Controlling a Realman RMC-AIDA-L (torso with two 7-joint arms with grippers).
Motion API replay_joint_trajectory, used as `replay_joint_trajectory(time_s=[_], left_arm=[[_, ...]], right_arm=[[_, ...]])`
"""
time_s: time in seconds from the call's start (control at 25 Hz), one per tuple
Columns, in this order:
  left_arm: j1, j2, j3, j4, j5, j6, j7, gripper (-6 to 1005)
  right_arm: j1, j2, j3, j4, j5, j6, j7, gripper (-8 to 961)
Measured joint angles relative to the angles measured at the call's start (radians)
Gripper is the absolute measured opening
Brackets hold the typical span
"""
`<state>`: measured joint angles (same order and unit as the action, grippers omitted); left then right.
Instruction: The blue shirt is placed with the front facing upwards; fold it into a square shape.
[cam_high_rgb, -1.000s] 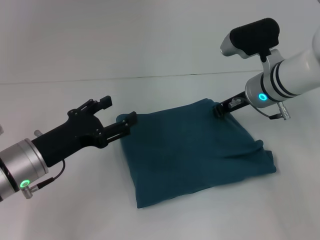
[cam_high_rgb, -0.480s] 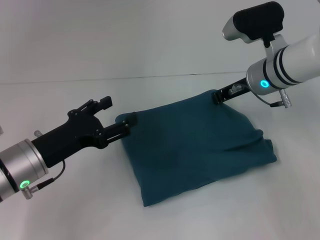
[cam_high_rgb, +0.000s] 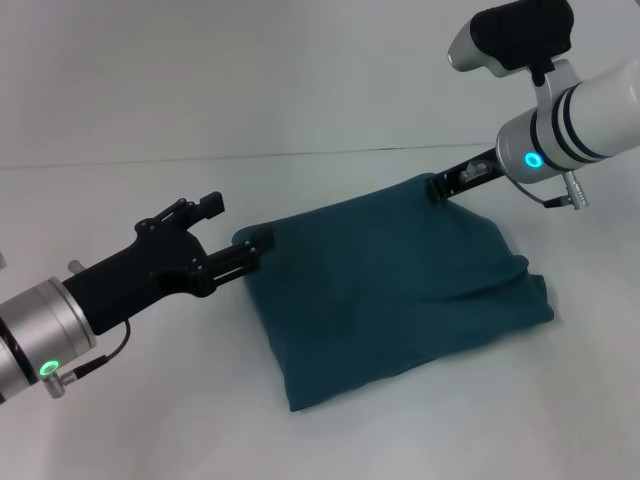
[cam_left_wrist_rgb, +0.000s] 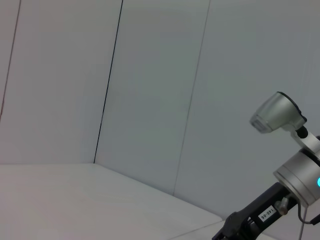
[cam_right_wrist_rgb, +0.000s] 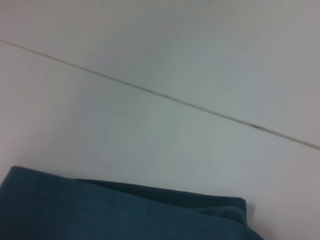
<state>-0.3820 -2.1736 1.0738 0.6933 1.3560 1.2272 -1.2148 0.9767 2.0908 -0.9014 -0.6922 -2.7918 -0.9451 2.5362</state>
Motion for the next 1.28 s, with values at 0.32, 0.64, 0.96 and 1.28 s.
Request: replay_joint_trajectory(time_s=[0.32,0.64,0.96,1.28], left_arm=[[0.000,0.000,-0.001,0.000,0.000,0.001,0.001,888],[0.000,0.000,-0.002,0.000,0.000,0.005,0.001,887],[0.000,0.000,-0.002,0.000,0.000,0.011,0.002,887],[0.002,0.000,-0.001,0.000,0.000,0.016,0.012,887]], right_arm=[[-0.003,0.004,-0.092,-0.034,0.004,0.023,0.064,67],[-0.019,0.006,-0.155,-0.079,0.020,0.030,0.115,85],[-0.007,0.002,-0.178,-0.001,0.018,0.134,0.125,103],[-0.055,0.001,-0.186,-0.060,0.113,0.134,0.125,121]])
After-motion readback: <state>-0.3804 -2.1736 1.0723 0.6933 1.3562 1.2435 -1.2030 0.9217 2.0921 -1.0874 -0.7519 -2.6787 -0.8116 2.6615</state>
